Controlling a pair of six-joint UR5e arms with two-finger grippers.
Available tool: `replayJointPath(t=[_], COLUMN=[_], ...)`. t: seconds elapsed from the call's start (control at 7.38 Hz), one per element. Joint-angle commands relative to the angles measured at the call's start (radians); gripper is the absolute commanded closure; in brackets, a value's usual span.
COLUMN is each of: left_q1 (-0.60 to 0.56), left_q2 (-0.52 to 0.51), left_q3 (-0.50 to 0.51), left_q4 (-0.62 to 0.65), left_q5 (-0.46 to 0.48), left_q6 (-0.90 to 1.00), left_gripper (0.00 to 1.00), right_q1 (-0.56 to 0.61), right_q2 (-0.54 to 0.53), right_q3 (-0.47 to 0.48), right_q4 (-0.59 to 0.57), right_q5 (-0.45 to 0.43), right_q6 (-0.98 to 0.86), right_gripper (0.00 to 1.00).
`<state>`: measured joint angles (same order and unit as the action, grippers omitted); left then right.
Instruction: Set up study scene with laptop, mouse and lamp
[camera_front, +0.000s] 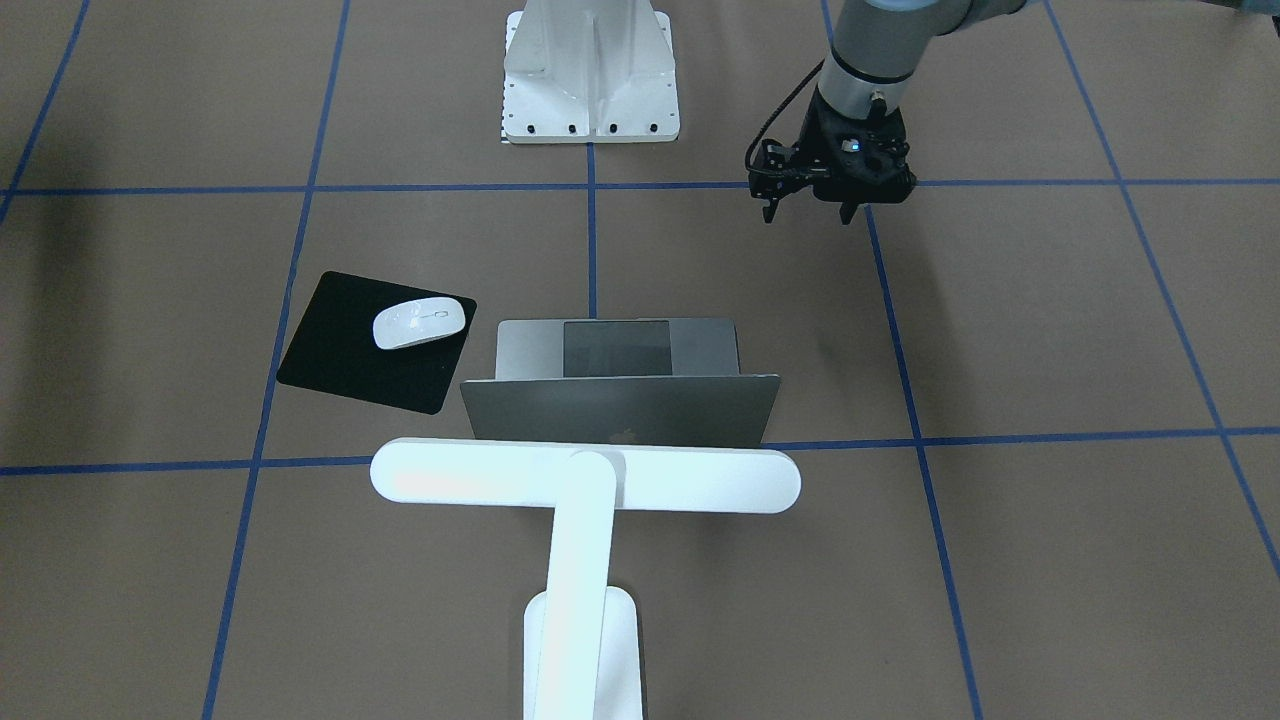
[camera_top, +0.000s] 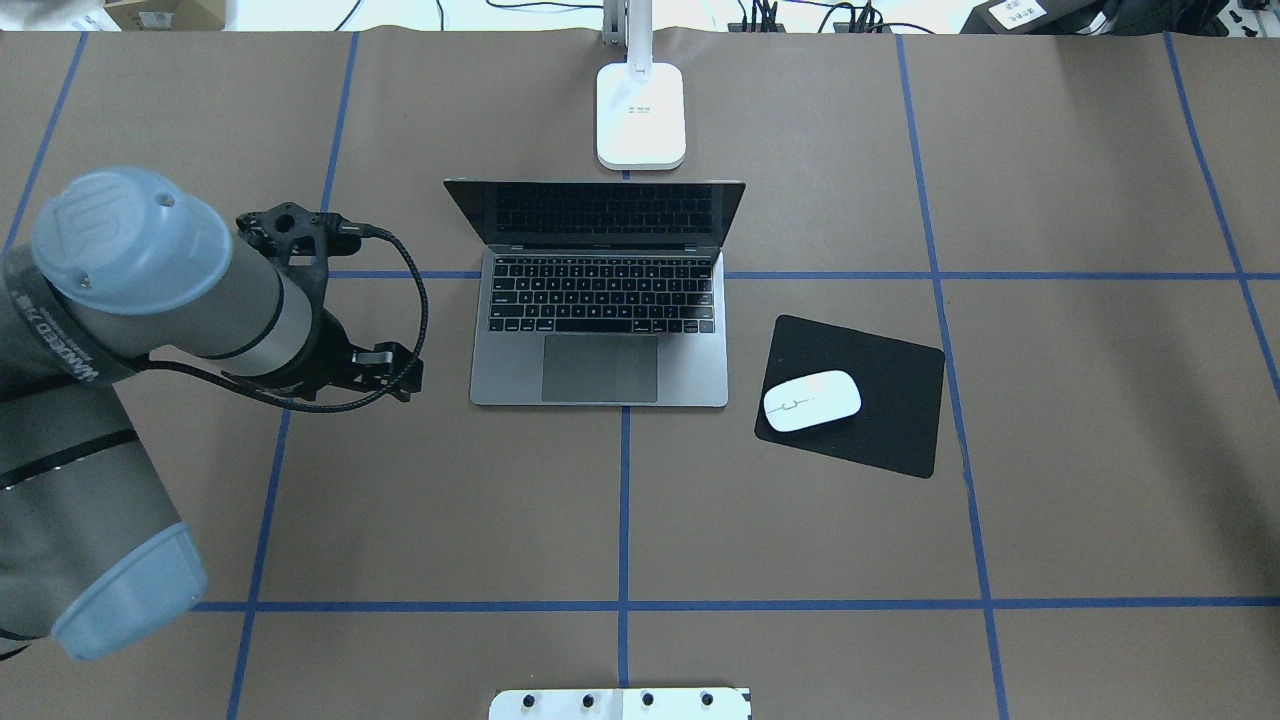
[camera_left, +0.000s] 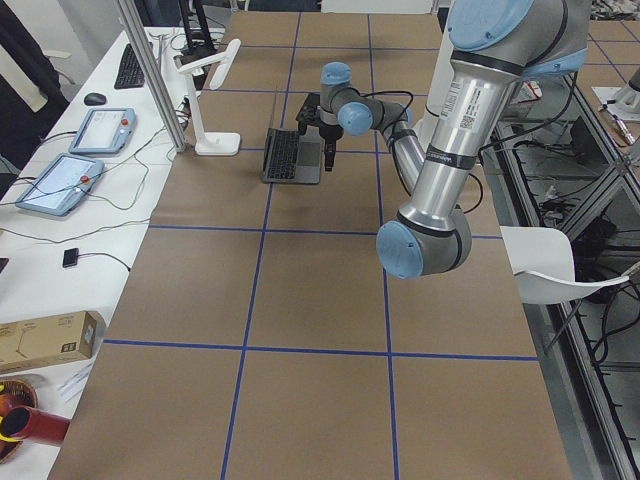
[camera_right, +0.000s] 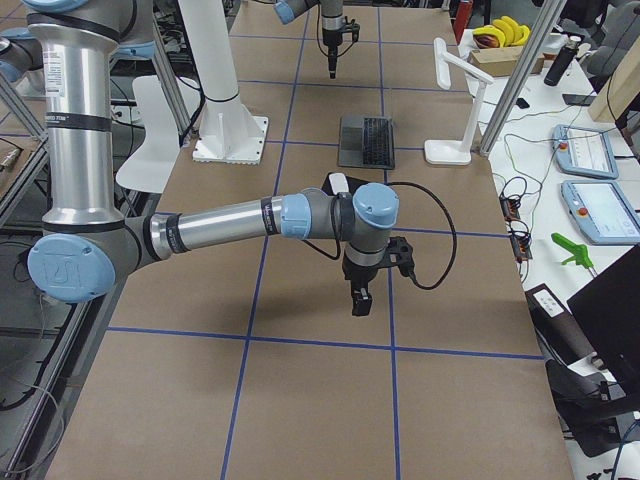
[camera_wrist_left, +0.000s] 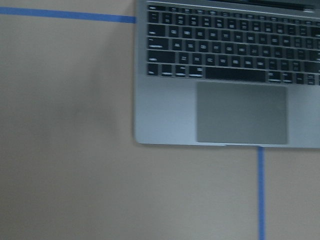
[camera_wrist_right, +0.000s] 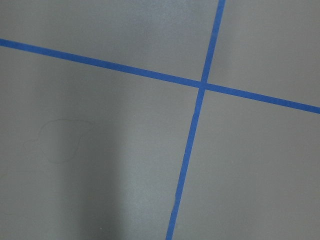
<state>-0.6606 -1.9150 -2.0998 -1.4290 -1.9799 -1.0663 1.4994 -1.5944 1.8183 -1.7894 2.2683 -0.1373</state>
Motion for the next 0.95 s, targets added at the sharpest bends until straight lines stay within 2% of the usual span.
replayJointPath(t=[0.0, 0.14, 0.41, 0.81], left_q1=[-0.129, -0.184, -0.314, -0.454], left_q2=[0.101, 0.141, 0.207, 0.246], left_q3=[0.0, 0.004, 0.039, 0.128], left_q4=[0.001, 0.001, -0.001, -0.005], left_q5=[-0.081, -0.086, -0.17, -0.226], left_q6=[0.173, 0.262, 0.455, 0.664], left_gripper=[0.06, 0.06, 0.05, 0.04], right_q1=[0.016, 0.016, 0.018, 0.019], right_q2=[-0.004, -0.007, -0.007, -0.009], right_q3=[0.0, -0.002, -0.001, -0.004], right_q4=[0.001, 0.002, 0.002, -0.004], right_q5=[0.0, -0.006, -0.003, -0.009], right_q6=[-0.004, -0.005, -0.002, -0.002], right_gripper=[0.0, 0.0, 0.0, 0.0])
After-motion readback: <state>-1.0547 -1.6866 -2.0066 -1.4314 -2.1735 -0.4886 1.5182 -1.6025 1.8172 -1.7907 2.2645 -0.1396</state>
